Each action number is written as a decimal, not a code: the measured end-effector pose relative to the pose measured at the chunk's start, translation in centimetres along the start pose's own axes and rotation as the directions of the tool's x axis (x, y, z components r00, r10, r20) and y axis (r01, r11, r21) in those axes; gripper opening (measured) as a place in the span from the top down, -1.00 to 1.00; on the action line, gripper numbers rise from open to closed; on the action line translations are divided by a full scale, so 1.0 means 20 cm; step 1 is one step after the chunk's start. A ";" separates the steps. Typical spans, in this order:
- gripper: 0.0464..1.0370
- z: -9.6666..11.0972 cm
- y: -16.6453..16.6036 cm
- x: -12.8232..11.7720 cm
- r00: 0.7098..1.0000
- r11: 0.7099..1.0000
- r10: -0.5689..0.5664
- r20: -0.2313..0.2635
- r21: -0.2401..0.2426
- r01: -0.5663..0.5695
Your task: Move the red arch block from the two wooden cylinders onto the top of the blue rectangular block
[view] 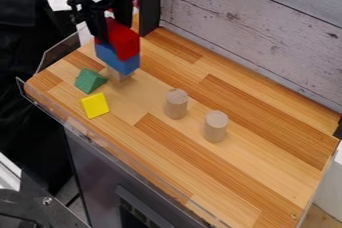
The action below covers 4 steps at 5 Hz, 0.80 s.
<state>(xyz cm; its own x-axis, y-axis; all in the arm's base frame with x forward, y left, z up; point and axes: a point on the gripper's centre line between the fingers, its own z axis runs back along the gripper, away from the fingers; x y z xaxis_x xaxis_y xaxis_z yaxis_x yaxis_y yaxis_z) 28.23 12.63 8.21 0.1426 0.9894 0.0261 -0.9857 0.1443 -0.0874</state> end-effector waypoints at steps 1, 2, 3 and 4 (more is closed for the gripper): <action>-0.17 -0.01 -0.02 -0.01 1.000 1.000 0.005 -0.017 -0.010 -0.005; -0.77 -0.01 -0.01 -0.01 0.999 1.000 0.002 -0.032 0.002 -0.002; -0.92 0.00 -0.01 0.00 1.000 1.000 -0.005 -0.024 0.009 0.005; -0.92 0.10 -0.03 0.02 1.000 1.000 -0.016 0.020 -0.025 0.016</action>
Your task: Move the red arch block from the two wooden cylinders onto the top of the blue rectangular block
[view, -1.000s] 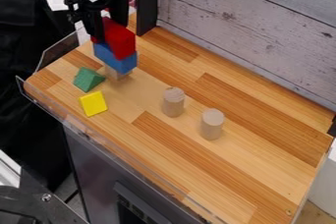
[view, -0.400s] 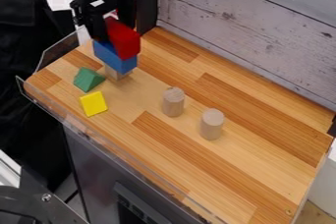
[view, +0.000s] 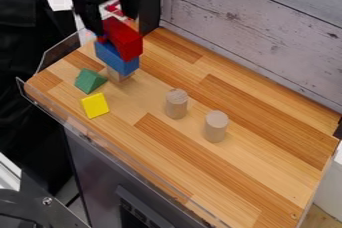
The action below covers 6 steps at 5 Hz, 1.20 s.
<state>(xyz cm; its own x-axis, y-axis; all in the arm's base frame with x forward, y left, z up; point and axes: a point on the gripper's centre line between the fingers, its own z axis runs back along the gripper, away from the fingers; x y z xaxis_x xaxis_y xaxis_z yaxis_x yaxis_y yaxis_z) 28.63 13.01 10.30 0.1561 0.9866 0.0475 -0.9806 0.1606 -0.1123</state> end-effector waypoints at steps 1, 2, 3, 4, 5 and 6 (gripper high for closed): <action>-0.92 0.16 -0.04 0.00 0.996 0.998 -0.060 0.067 0.012 0.060; -0.92 0.30 -0.06 -0.11 0.989 0.992 -0.129 0.071 0.007 0.129; -0.92 0.35 -0.07 -0.22 0.942 0.941 -0.332 -0.048 -0.082 0.327; -0.92 0.34 -0.06 -0.33 0.834 0.843 -0.537 -0.123 -0.074 0.532; -0.92 0.17 -0.14 -0.47 0.646 0.669 -0.730 -0.222 -0.039 0.742; -0.92 0.08 -0.16 -0.53 0.471 0.495 -0.845 -0.255 -0.038 0.868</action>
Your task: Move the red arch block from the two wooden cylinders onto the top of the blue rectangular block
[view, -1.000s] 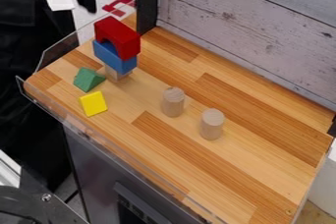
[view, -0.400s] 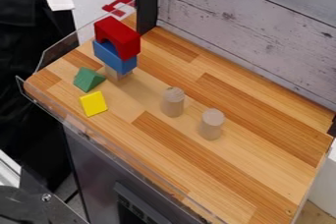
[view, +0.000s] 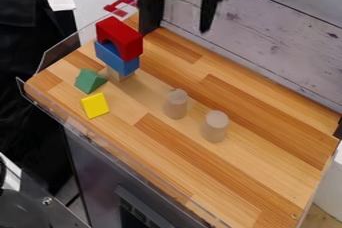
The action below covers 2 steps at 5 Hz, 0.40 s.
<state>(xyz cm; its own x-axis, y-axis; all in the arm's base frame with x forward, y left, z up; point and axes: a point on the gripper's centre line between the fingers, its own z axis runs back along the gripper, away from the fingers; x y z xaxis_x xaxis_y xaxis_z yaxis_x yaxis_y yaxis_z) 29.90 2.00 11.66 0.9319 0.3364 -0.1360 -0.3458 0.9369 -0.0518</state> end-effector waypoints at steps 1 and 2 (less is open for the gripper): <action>-0.92 -0.11 -0.07 -0.06 0.963 0.963 -0.271 -0.011 -0.002 0.271; -0.92 -0.10 -0.10 -0.13 0.869 0.870 -0.492 0.058 -0.001 0.493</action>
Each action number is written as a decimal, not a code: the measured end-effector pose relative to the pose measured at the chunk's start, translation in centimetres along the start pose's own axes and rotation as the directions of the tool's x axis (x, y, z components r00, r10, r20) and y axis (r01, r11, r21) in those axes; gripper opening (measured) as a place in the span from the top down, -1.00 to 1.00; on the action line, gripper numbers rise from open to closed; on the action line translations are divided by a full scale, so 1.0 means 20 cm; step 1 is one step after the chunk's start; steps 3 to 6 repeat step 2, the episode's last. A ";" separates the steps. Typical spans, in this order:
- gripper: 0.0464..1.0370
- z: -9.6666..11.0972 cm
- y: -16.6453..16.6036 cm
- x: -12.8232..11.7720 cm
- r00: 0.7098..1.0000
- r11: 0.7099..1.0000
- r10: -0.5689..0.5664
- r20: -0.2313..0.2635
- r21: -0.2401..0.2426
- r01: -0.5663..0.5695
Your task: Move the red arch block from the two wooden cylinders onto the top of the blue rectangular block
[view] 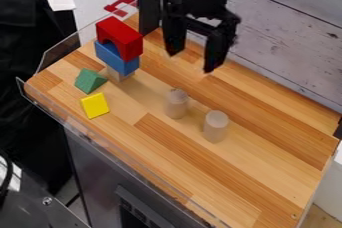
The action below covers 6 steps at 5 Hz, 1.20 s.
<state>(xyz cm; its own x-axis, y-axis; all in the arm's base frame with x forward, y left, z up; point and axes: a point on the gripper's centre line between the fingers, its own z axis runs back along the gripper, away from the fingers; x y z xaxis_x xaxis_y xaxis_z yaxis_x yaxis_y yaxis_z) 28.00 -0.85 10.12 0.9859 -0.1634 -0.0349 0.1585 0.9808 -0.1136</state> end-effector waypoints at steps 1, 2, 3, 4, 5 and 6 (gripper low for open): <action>-0.92 -0.02 -0.01 -0.02 0.999 0.999 -0.031 0.013 0.023 0.030; -0.92 -0.05 0.00 -0.02 0.999 0.999 0.029 0.031 0.029 -0.030; -0.92 -0.05 0.00 -0.02 0.999 0.999 0.029 0.031 0.029 -0.030; -0.92 -0.05 0.00 -0.02 0.999 0.999 0.029 0.031 0.029 -0.030; -0.92 -0.05 0.00 -0.02 0.999 0.999 0.029 0.031 0.029 -0.030; -0.92 -0.05 0.00 -0.02 0.999 0.999 0.029 0.031 0.029 -0.030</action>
